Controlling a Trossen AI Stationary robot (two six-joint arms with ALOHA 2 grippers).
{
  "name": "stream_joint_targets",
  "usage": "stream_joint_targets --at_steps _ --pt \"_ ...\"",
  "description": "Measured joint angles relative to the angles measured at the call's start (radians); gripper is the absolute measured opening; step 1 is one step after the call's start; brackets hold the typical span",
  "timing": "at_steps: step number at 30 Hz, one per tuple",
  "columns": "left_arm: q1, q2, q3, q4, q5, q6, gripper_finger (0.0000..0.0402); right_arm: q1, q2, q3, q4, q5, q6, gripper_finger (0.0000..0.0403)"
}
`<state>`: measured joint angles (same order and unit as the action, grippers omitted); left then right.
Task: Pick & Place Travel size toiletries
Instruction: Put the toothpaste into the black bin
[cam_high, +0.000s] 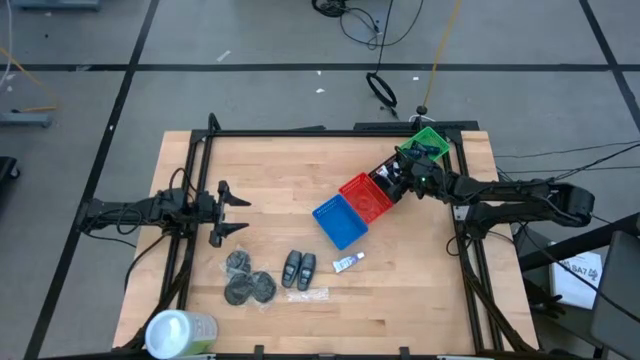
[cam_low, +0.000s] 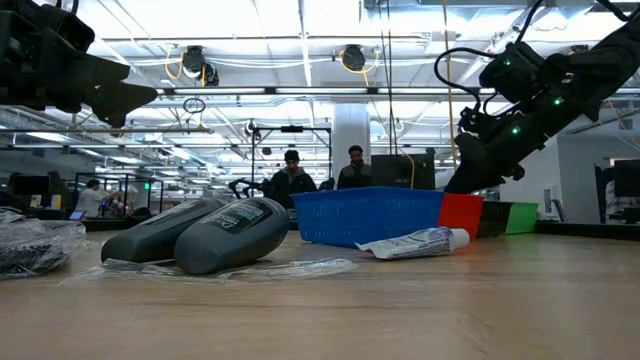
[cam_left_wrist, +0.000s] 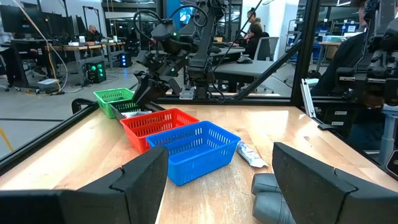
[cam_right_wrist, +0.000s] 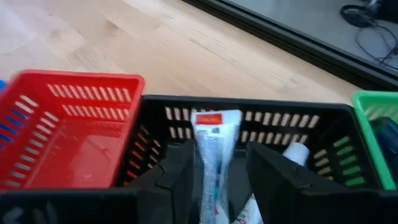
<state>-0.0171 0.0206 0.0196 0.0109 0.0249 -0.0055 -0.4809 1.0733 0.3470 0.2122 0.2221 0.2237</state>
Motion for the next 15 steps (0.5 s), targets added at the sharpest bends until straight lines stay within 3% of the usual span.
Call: stream_joint_targets --at_steps 7,15 --pt "0.000 0.000 0.000 0.000 0.000 0.000 0.0283 0.042 0.000 0.000 0.101 -0.147 -0.004 0.0137" --pt "0.000 0.000 0.000 0.000 0.000 0.000 0.0283 0.172 0.000 0.000 0.184 -0.203 -0.026 0.0136"
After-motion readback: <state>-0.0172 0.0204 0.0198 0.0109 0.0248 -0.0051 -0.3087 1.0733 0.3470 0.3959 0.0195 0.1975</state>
